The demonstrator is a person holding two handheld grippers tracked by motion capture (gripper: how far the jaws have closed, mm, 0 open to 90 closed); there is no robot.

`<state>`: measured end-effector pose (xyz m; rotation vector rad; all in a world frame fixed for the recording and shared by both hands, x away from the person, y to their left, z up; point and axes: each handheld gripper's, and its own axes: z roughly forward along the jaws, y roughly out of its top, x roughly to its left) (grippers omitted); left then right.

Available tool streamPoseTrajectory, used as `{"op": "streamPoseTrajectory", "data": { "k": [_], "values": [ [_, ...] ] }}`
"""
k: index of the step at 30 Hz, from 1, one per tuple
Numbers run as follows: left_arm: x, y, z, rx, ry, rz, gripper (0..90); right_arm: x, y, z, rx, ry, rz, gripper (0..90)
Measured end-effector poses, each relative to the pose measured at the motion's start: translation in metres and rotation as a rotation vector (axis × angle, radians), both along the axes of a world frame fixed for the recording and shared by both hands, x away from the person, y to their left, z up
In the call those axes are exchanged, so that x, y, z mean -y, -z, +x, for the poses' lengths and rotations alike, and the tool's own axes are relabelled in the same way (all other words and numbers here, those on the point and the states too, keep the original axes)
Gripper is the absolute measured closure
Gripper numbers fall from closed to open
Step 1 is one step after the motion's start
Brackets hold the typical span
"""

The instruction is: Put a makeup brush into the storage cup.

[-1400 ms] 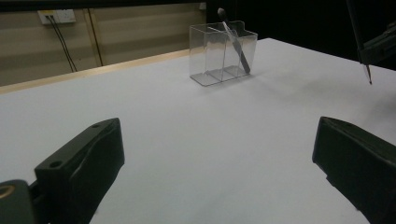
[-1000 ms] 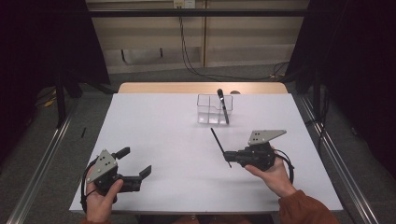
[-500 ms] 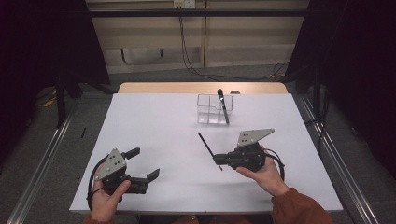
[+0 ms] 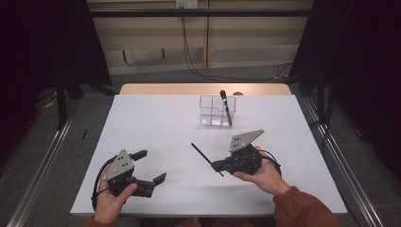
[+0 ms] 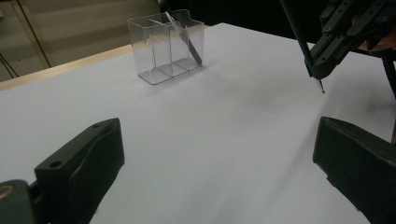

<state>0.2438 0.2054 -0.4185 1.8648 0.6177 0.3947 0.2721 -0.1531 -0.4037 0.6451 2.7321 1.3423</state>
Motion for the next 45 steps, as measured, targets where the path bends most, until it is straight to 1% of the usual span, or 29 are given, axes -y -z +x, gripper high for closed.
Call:
{"op": "streamPoseTrajectory", "data": {
  "k": [2,3,4,5,6,7,9,10,14,16,19,21,22,23,27,29,31,35,36,40,43,44,45],
  "values": [
    [0.002,0.000,0.000,-0.001,0.004,0.007,2.1,-0.002,-0.001,0.001,0.002,-0.015,-0.034,86.8],
    [0.003,0.000,0.001,-0.002,0.003,0.003,2.1,-0.002,-0.001,0.001,0.005,-0.026,-0.050,86.8],
    [0.003,-0.001,0.001,-0.004,0.011,0.010,2.1,-0.003,-0.001,0.001,0.003,-0.031,-0.064,86.8],
    [0.004,-0.001,0.001,-0.005,0.015,0.017,2.1,-0.003,-0.001,0.001,0.003,-0.035,-0.075,86.7],
    [0.005,-0.002,0.001,-0.007,0.023,0.015,2.1,-0.003,-0.001,0.002,0.004,-0.040,-0.085,86.8],
    [0.006,-0.002,0.001,-0.008,0.025,0.028,2.1,-0.003,-0.002,0.002,0.001,-0.041,-0.089,86.8],
    [0.008,-0.003,0.002,-0.006,0.029,0.026,2.2,-0.002,-0.002,0.003,-0.007,-0.035,-0.107,86.8],
    [0.008,-0.003,0.002,-0.014,0.029,0.028,2.2,-0.002,-0.002,0.004,-0.009,-0.033,-0.114,86.8],
    [0.011,-0.005,0.003,-0.022,0.044,0.056,2.2,-0.004,-0.005,0.007,-0.022,-0.049,-0.158,86.8],
    [0.012,-0.006,0.003,-0.020,0.043,0.055,2.2,-0.005,-0.007,0.009,-0.023,-0.057,-0.181,86.8],
    [0.015,-0.008,0.004,-0.020,0.047,0.071,2.2,-0.006,-0.010,0.011,-0.013,-0.074,-0.203,86.8],
    [0.017,-0.010,0.006,-0.036,0.060,0.078,2.7,-0.007,-0.013,0.011,-0.014,-0.081,-0.222,86.8],
    [0.019,-0.011,0.006,-0.036,0.067,0.085,2.7,-0.007,-0.013,0.012,-0.015,-0.087,-0.229,86.8],
    [0.021,-0.013,0.007,-0.035,0.069,0.101,2.7,-0.008,-0.013,0.013,-0.015,-0.087,-0.244,86.8],
    [0.027,-0.018,0.010,-0.036,0.096,0.125,2.7,-0.011,-0.011,0.017,-0.034,-0.099,-0.302,86.8],
    [0.031,-0.020,0.012,-0.044,0.107,0.134,2.7,-0.012,-0.010,0.018,-0.042,-0.109,-0.321,86.8],
    [0.034,-0.022,0.013,-0.047,0.124,0.155,2.7,-0.014,-0.010,0.019,-0.050,-0.120,-0.341,86.8],
    [0.039,-0.025,0.016,-0.056,0.150,0.184,2.7,-0.017,-0.009,0.019,-0.045,-0.142,-0.363,86.8],
    [0.040,-0.026,0.016,-0.060,0.150,0.182,2.7,-0.018,-0.009,0.019,-0.045,-0.144,-0.373,86.8],
    [0.041,-0.028,0.017,-0.066,0.162,0.204,2.7,-0.020,-0.010,0.019,-0.046,-0.154,-0.398,86.8],
    [0.043,-0.029,0.018,-0.072,0.169,0.214,2.7,-0.023,-0.010,0.018,-0.044,-0.173,-0.438,86.8],
    [0.043,-0.029,0.019,-0.071,0.174,0.225,2.7,-0.024,-0.010,0.018,-0.051,-0.178,-0.446,86.8],
    [0.044,-0.030,0.019,-0.075,0.176,0.230,2.7,-0.025,-0.010,0.018,-0.046,-0.191,-0.458,86.8]
  ]
}}
